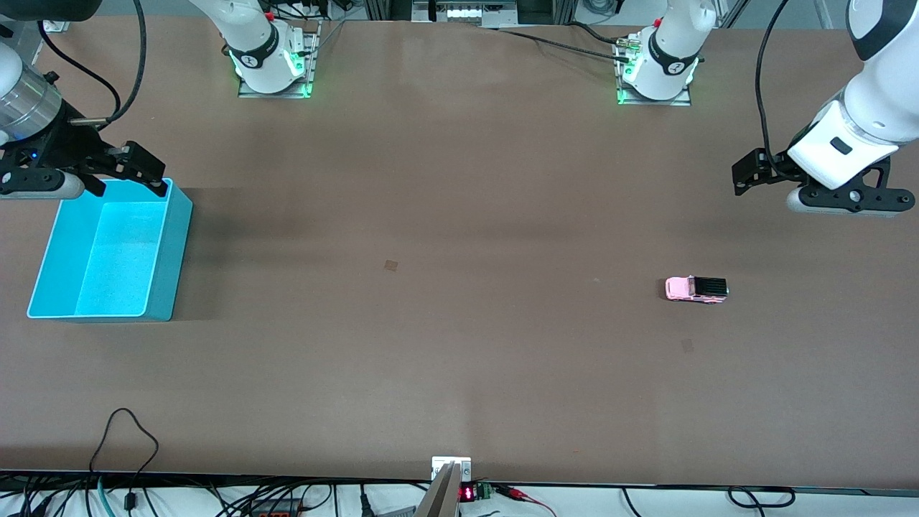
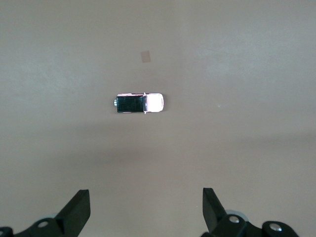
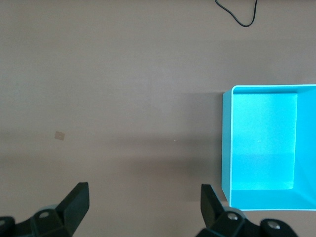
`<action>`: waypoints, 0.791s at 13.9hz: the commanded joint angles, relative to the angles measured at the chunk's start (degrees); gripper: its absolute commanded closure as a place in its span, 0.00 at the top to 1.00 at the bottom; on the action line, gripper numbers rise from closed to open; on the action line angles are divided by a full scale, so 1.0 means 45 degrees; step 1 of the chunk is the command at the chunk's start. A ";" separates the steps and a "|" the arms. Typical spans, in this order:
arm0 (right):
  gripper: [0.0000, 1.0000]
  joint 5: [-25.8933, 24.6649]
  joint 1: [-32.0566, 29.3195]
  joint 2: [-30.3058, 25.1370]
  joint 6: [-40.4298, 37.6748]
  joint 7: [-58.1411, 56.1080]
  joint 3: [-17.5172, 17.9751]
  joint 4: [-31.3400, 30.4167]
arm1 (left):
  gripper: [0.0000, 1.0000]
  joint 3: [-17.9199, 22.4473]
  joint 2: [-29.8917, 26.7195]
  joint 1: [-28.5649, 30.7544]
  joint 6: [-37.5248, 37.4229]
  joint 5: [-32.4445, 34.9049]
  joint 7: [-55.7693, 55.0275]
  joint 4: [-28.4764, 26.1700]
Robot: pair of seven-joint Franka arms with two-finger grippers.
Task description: Wind and store pink jeep toy
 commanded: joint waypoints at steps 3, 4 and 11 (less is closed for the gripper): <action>1.00 -0.0036 0.0103 -0.0008 -0.0050 0.0048 -0.0017 0.0182 | 1.00 -0.0029 0.0167 -0.0088 -0.0186 0.0106 0.0049 0.0350; 1.00 -0.0036 0.0103 -0.0008 -0.0050 0.0048 -0.0017 0.0182 | 1.00 -0.0029 0.0167 -0.0088 -0.0186 0.0106 0.0068 0.0350; 1.00 -0.0036 0.0103 0.0011 0.0008 0.0067 -0.0017 0.0163 | 1.00 -0.0029 0.0167 -0.0069 -0.0479 0.0087 0.0049 0.0350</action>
